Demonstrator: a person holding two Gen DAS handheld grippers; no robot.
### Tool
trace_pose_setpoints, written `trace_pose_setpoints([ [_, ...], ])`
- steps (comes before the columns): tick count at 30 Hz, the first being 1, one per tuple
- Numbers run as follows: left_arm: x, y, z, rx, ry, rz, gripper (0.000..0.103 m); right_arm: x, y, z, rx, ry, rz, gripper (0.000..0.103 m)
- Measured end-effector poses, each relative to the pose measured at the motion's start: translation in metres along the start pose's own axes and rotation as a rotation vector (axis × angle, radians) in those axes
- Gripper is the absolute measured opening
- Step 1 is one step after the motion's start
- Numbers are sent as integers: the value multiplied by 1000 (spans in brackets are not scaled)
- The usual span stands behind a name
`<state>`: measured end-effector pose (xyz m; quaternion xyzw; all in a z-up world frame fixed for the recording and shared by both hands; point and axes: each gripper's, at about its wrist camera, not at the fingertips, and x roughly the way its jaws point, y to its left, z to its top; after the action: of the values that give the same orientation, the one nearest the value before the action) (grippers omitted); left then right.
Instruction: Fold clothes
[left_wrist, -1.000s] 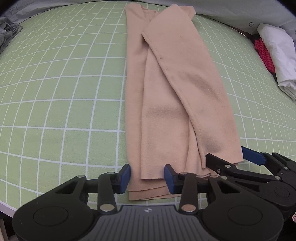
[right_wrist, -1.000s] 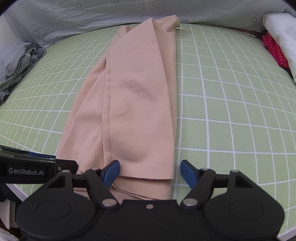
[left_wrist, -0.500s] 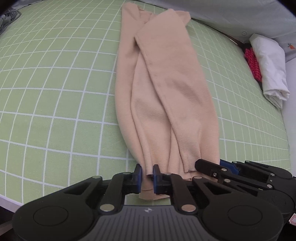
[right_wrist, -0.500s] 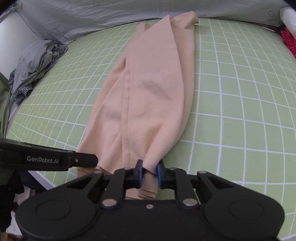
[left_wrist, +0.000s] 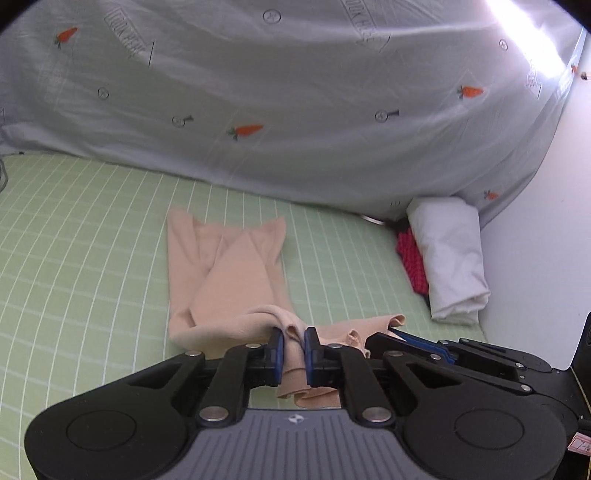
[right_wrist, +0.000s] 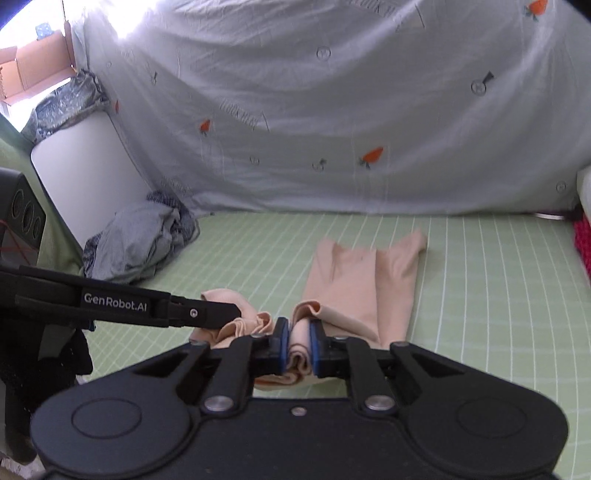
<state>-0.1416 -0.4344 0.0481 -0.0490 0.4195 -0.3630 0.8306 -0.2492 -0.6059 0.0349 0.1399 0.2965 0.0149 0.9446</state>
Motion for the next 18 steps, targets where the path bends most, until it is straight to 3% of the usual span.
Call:
trace_pose_setpoints([
  [6, 21, 0, 40, -5, -46, 17, 12, 26, -13, 43, -11, -97, -22, 10],
  [18, 129, 44, 117, -63, 2, 37, 12, 140, -70, 102, 17, -79, -80, 9],
])
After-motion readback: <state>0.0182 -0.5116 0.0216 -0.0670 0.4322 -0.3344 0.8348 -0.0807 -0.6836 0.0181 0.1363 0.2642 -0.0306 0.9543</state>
